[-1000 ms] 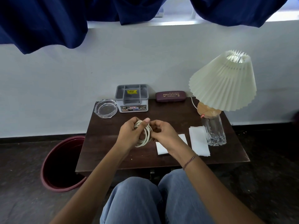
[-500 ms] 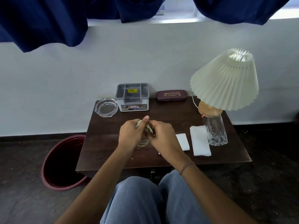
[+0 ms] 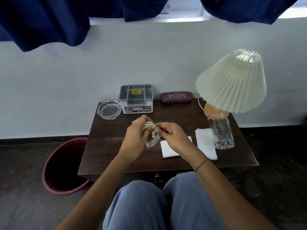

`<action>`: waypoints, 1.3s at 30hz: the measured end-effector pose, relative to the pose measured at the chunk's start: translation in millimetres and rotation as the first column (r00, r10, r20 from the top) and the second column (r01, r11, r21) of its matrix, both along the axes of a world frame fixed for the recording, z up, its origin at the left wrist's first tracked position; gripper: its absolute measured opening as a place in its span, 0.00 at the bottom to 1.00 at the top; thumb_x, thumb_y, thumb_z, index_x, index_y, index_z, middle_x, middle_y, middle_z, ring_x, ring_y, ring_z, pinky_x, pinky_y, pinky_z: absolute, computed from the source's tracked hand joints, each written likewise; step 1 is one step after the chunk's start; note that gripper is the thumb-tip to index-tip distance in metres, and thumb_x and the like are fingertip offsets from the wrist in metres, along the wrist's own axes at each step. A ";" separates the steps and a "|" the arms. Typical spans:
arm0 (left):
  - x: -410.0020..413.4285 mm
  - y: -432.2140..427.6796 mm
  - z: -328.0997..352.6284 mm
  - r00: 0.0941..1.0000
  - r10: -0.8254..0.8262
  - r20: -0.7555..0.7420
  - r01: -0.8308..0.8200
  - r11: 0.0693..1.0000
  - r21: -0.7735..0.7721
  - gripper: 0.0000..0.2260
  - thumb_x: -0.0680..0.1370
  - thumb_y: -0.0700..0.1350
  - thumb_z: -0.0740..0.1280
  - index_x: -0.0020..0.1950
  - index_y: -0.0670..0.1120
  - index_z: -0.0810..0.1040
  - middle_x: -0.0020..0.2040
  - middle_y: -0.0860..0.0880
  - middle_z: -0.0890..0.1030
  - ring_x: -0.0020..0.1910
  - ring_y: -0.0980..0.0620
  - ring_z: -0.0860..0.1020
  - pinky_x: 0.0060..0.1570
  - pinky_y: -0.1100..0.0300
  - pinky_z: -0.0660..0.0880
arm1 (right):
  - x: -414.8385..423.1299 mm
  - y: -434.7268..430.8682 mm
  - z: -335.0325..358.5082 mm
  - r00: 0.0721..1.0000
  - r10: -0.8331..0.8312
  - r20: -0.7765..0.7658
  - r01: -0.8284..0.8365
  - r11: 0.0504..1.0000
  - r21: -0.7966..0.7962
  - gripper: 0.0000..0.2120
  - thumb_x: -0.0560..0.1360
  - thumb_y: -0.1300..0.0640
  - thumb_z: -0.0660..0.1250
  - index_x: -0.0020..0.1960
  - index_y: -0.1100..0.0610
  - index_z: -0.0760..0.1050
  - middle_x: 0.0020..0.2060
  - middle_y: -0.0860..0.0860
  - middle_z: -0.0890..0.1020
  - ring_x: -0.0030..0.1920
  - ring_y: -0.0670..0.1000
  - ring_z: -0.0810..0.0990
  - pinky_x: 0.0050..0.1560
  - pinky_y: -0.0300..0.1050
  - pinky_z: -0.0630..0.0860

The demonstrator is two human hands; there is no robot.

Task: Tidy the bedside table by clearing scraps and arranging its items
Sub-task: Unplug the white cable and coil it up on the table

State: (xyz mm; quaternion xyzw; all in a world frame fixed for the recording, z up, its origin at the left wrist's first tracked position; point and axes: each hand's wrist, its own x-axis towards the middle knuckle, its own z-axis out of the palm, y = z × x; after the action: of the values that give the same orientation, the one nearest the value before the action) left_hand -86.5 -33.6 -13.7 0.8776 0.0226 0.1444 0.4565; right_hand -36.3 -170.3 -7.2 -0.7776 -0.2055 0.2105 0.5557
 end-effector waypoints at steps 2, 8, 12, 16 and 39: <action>0.2 -1.7 2.3 0.999 0.002 0.042 -0.006 0.996 0.093 0.03 0.79 0.45 0.61 0.46 0.46 0.71 0.42 0.49 0.76 0.41 0.52 0.74 0.41 0.62 0.70 | 0.3 -1.6 -0.4 0.995 0.029 -0.095 -0.020 0.995 0.101 0.11 0.79 0.60 0.60 0.58 0.57 0.76 0.49 0.54 0.83 0.51 0.50 0.81 0.51 0.39 0.78; -5.1 -6.1 4.2 0.983 0.108 0.148 -0.149 0.939 0.309 0.10 0.80 0.50 0.54 0.41 0.48 0.65 0.39 0.52 0.71 0.36 0.50 0.70 0.33 0.55 0.67 | 2.1 -5.2 -7.4 0.991 0.013 -0.130 0.025 0.958 0.285 0.13 0.78 0.65 0.60 0.53 0.48 0.63 0.35 0.49 0.82 0.41 0.50 0.78 0.54 0.54 0.74; 2.3 -9.2 2.3 0.991 0.124 0.056 -0.131 0.981 0.142 0.14 0.81 0.46 0.56 0.36 0.45 0.64 0.31 0.53 0.67 0.32 0.51 0.68 0.35 0.54 0.65 | -5.1 -4.1 -13.9 0.997 -0.028 0.071 0.012 0.977 0.213 0.10 0.78 0.63 0.61 0.56 0.51 0.69 0.38 0.46 0.81 0.39 0.54 0.79 0.46 0.51 0.74; 4.2 -8.1 -6.9 0.979 0.181 -0.091 -0.186 0.981 -0.055 0.14 0.80 0.45 0.58 0.37 0.40 0.70 0.30 0.49 0.71 0.33 0.51 0.68 0.37 0.57 0.64 | -7.6 -2.5 -15.1 0.871 -0.040 0.490 0.049 0.999 -0.005 0.12 0.76 0.63 0.64 0.58 0.56 0.75 0.52 0.49 0.77 0.54 0.46 0.77 0.55 0.38 0.75; 9.3 -14.8 -26.6 0.979 0.148 -0.142 -0.199 0.850 -0.488 0.11 0.81 0.41 0.56 0.46 0.53 0.76 0.39 0.52 0.78 0.37 0.56 0.73 0.40 0.62 0.73 | 3.1 4.4 -19.6 0.907 -0.326 -0.267 0.391 0.887 0.245 0.13 0.78 0.58 0.62 0.60 0.46 0.72 0.43 0.48 0.79 0.42 0.43 0.79 0.40 0.37 0.79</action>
State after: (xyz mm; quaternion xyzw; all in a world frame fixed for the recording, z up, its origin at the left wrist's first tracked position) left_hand -77.2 -48.5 -40.3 0.7301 0.1612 0.1305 0.6511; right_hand -33.2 -166.0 -26.8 -0.6835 -0.0240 0.1547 0.7130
